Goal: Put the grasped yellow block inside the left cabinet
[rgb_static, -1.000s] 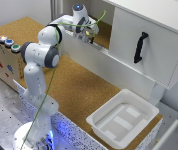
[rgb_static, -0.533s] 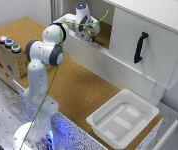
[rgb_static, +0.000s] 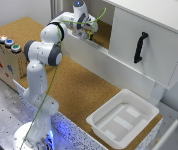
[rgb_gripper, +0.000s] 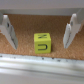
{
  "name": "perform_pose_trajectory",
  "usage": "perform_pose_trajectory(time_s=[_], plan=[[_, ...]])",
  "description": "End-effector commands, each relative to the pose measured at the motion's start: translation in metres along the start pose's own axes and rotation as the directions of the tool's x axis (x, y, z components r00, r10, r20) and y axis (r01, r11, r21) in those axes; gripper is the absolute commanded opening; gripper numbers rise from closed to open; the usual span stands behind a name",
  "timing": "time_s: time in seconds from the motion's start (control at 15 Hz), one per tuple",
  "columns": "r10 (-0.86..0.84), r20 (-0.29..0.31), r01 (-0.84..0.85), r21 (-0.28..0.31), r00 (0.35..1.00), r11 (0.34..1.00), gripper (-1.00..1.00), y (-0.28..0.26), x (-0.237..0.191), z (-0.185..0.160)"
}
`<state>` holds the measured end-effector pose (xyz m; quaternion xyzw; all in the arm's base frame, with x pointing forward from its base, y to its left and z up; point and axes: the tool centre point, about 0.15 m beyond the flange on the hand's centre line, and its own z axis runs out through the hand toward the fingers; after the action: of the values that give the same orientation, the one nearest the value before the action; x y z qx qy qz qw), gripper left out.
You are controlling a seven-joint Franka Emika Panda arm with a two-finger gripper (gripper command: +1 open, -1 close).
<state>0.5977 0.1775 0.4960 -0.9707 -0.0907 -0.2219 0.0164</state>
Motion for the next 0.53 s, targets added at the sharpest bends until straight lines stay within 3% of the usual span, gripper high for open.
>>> perform_pose_trajectory(time_s=[0.0,0.33,0.47], plan=[[0.037,-0.039,-0.040,-0.061,0.999,0.997,1.00,0.004,-0.089,-0.043],[-0.009,0.120,0.022,-0.109,0.993,0.994,1.00,-0.024,-0.171,-0.051],[-0.009,0.120,0.022,-0.109,0.993,0.994,1.00,-0.024,-0.171,-0.051]])
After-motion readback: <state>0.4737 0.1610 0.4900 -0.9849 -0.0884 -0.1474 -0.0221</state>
